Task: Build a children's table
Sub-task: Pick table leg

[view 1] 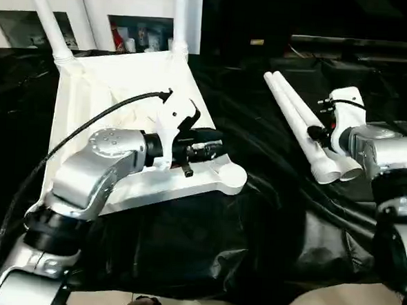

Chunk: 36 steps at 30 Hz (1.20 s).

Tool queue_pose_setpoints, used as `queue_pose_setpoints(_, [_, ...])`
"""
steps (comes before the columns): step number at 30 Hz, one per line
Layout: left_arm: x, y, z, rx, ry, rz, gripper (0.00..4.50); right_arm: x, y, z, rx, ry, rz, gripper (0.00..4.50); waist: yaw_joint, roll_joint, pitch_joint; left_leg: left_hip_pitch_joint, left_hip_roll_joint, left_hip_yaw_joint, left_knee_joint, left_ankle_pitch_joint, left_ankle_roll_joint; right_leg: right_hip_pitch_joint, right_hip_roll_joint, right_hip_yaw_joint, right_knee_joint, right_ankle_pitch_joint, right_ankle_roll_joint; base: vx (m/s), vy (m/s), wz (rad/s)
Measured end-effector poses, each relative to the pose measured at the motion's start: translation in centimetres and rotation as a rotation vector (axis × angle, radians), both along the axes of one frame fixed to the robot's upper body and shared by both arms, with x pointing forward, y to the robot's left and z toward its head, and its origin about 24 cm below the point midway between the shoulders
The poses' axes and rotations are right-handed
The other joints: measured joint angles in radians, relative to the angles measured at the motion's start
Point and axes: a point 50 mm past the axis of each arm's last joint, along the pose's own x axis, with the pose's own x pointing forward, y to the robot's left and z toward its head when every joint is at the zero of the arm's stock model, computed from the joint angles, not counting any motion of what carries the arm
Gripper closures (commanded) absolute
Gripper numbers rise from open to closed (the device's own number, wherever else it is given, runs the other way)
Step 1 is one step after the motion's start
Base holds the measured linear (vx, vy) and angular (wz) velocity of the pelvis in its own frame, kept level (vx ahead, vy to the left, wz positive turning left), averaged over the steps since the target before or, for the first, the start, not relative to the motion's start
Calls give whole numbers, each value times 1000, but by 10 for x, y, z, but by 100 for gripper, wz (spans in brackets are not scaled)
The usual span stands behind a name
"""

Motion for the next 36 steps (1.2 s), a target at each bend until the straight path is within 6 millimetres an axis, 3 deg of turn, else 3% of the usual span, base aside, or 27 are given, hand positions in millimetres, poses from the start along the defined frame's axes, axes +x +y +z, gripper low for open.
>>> queue_pose_setpoints(6, [-8,4,5,32,10,-17,151,-2,-5,-9,17,59,-8,129,-2,3,10,-1,0,0,0,0,0,-1,0,0,0,0,1,0,0,0])
queue_pose_setpoints(10, [-13,9,7,73,-20,-24,120,-2,-4,-9,19,88,16,108,-4,2,28,-1,0,0,-1,0,0,-2,0,0,0,-3,5,0,0,0])
queue_pose_setpoints(13, [-17,9,10,118,-61,-47,100,-1,-2,-8,36,110,32,108,-5,2,39,-5,0,0,-1,0,0,-5,0,0,0,-3,4,0,0,0])
queue_pose_setpoints(17, [-21,9,16,131,-90,-60,73,0,2,-6,32,140,58,108,-2,-1,47,-18,0,0,-2,0,0,-19,0,0,1,-2,2,0,0,0])
queue_pose_setpoints(28, [-25,13,18,156,-80,-79,73,-2,7,-5,32,229,96,108,2,-10,68,-18,0,1,-3,0,0,-21,0,0,3,-6,-4,0,0,0])
queue_pose_setpoints(36, [-27,15,18,162,-51,-110,63,-4,1,-4,26,249,74,181,7,-15,72,-18,0,2,-3,0,0,-21,0,1,4,-6,-3,0,0,0])
